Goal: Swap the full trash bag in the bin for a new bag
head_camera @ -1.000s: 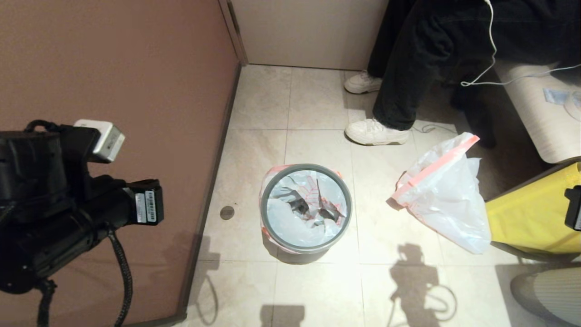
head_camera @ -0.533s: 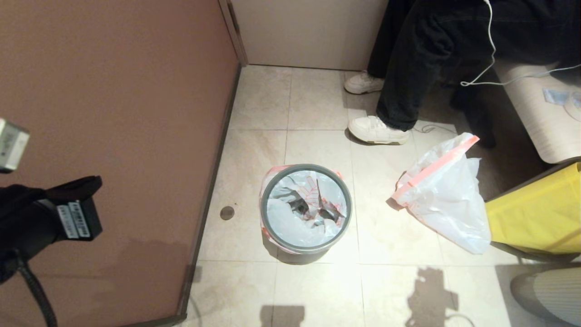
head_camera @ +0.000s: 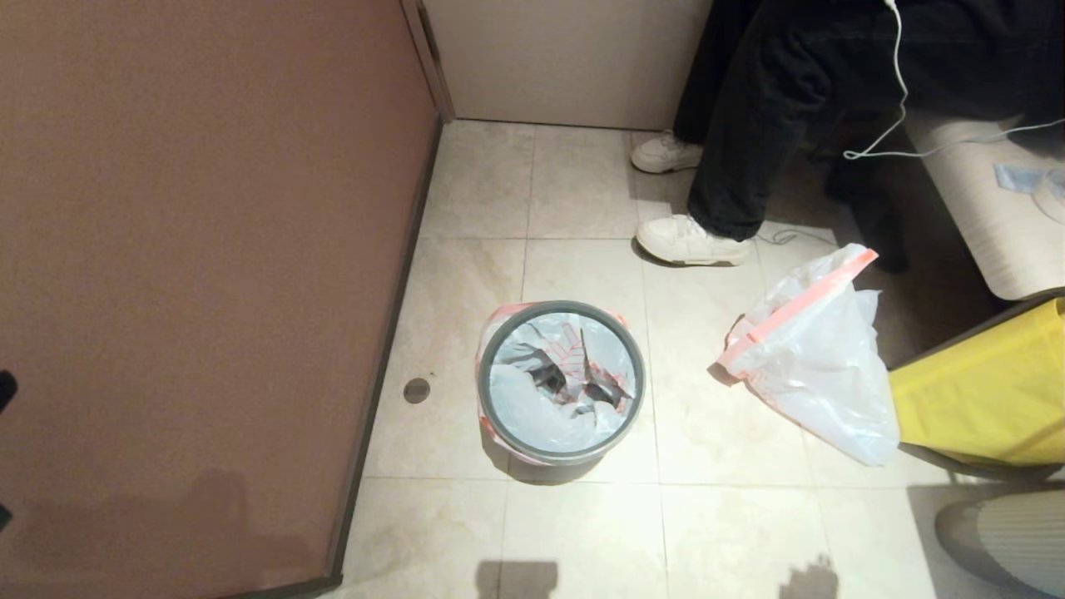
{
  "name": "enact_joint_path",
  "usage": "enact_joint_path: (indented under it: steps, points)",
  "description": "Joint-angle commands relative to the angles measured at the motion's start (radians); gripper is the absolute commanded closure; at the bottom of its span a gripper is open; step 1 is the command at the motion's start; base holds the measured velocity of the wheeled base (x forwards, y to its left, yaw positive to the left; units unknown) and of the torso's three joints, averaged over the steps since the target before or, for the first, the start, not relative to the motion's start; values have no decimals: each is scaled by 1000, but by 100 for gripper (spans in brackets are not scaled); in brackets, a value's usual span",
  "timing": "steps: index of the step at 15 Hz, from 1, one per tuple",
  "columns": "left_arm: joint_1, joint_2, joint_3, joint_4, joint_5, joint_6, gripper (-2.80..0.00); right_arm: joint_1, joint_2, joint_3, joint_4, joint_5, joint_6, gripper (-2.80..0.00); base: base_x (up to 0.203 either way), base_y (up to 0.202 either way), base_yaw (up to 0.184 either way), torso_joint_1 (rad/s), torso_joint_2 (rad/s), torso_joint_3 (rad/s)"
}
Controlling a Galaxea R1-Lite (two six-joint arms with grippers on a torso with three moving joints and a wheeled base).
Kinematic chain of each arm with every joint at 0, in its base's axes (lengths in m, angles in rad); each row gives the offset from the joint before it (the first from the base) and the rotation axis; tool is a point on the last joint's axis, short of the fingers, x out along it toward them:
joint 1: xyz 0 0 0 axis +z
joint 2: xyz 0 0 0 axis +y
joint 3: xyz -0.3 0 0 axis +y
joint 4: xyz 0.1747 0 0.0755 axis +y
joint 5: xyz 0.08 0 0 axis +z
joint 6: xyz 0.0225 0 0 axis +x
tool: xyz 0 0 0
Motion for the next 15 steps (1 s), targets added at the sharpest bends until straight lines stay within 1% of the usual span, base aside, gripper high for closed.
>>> enact_joint_path:
  steps: [1,2,4,5,6,7,9,11,12,13,14,15]
  points:
    - [6,-88,53,-3,-5,-8,0,-16,-119,4,35,48,-1,0,0,0,0,0,0,0]
    - [6,-119,88,-4,-25,-27,0,-29,-165,5,66,101,-2,0,0,0,0,0,0,0]
    - [6,-184,141,-2,-94,-87,0,-57,-233,16,128,199,-7,0,0,0,0,0,0,0]
    - [9,-206,158,-1,-106,-110,0,-59,-239,19,130,204,-8,0,0,0,0,0,0,0]
    - [31,-234,171,-1,-107,-113,0,-55,-250,19,129,219,-17,0,0,0,0,0,0,0]
    - [81,-265,187,0,-109,-112,0,-55,-251,20,128,252,-50,0,0,0,0,0,0,0]
    - [165,-318,211,24,-114,-112,0,-55,-249,25,134,304,-71,0,0,0,0,0,0,0]
    - [190,-351,220,117,-130,-120,0,-50,-226,29,156,332,-81,0,0,0,0,0,0,0]
    - [191,-351,225,120,-129,-125,0,-40,-222,30,167,340,-91,0,0,0,0,0,0,0]
    - [194,-351,232,134,-127,-125,0,-25,-220,31,184,365,-110,0,0,0,0,0,0,0]
    - [218,-353,231,151,-126,-125,0,-22,-206,31,206,388,-123,0,0,0,0,0,0,0]
    - [263,-360,231,172,-134,-125,0,-22,-200,31,212,394,-125,0,0,0,0,0,0,0]
